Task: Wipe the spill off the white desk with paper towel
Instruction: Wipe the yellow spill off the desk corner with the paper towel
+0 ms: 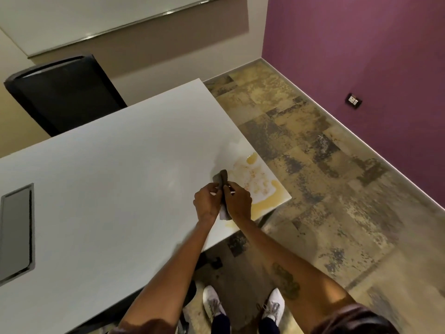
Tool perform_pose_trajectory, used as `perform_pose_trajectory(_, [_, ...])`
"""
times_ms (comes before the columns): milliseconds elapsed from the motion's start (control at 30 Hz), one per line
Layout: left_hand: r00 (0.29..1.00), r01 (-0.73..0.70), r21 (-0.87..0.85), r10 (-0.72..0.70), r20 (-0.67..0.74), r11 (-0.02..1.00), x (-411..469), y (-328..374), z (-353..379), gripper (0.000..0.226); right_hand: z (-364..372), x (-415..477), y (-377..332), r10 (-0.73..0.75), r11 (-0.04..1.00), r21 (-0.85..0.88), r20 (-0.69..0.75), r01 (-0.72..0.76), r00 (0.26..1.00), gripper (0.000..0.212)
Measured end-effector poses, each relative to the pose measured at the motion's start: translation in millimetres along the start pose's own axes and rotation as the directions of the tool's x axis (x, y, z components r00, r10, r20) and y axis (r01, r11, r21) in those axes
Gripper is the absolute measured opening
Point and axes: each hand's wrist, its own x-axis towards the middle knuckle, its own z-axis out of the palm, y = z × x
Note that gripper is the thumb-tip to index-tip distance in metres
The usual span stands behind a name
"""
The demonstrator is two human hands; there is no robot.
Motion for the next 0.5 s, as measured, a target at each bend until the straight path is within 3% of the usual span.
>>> perform_pose_trajectory(233, [0.994, 0.025, 0.0, -0.025, 0.104, 1.0, 7.6, 0.1, 9.2, 0.032, -20.6, 5.6, 24.9, 0.001, 0.999, 0.046, 0.265, -0.014, 0.964, 0.044])
perform_pose_trajectory(500, [0.977, -0.047, -0.018, 0.05, 0.21, 0.999, 13.1, 26.7, 45.5, 0.03, -43.3, 24.6, 47.5, -0.029, 0.986, -0.159, 0.057, 0.037, 0.998, 0.042])
